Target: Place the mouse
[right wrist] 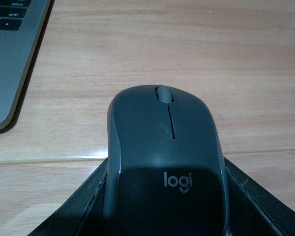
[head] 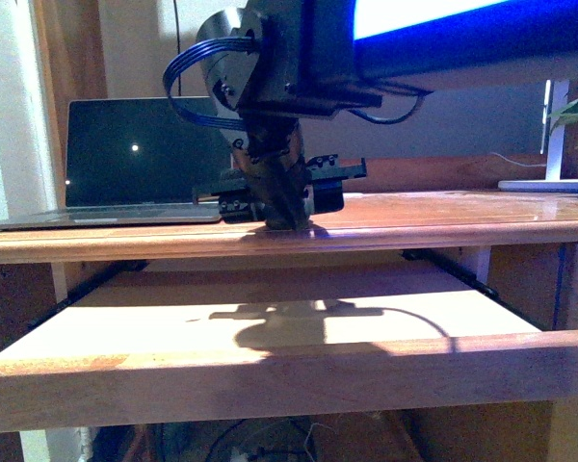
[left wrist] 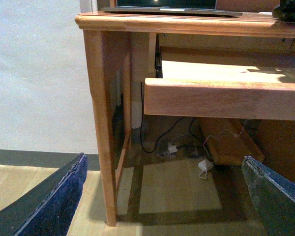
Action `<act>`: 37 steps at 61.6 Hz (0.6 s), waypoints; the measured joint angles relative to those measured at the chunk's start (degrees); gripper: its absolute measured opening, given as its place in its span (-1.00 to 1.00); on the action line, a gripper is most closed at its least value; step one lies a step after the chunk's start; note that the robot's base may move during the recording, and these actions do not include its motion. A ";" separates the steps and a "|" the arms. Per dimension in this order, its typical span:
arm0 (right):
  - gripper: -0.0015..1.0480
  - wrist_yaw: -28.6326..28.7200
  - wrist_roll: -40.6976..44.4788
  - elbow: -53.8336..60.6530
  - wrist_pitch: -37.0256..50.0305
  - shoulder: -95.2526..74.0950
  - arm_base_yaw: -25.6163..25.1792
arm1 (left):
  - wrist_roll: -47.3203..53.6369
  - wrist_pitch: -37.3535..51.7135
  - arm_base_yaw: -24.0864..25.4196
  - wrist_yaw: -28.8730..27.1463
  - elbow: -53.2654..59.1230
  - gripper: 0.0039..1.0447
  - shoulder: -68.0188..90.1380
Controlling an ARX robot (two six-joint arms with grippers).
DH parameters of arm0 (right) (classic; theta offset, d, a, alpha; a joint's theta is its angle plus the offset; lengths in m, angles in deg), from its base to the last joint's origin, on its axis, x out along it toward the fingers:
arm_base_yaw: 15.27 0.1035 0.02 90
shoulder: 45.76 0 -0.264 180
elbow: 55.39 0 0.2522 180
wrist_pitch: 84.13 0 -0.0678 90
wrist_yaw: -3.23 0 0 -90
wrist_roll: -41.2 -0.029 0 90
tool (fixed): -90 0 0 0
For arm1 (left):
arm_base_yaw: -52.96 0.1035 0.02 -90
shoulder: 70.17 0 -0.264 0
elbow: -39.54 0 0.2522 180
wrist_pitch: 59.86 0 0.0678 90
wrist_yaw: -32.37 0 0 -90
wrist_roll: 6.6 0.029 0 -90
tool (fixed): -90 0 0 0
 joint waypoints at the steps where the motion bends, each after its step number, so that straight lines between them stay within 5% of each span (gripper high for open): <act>1: 0.07 -0.31 0.00 -1.09 -0.26 -0.70 0.07 | 0.00 0.00 0.00 0.00 0.00 0.86 0.00; 23: 0.06 -1.81 -1.77 -11.47 2.12 -7.91 0.31 | 0.00 0.00 0.00 -0.02 0.00 0.86 0.00; 37: 0.97 -1.29 -1.79 -11.78 5.49 -8.57 1.14 | 0.00 0.00 -0.02 0.00 0.00 0.86 0.00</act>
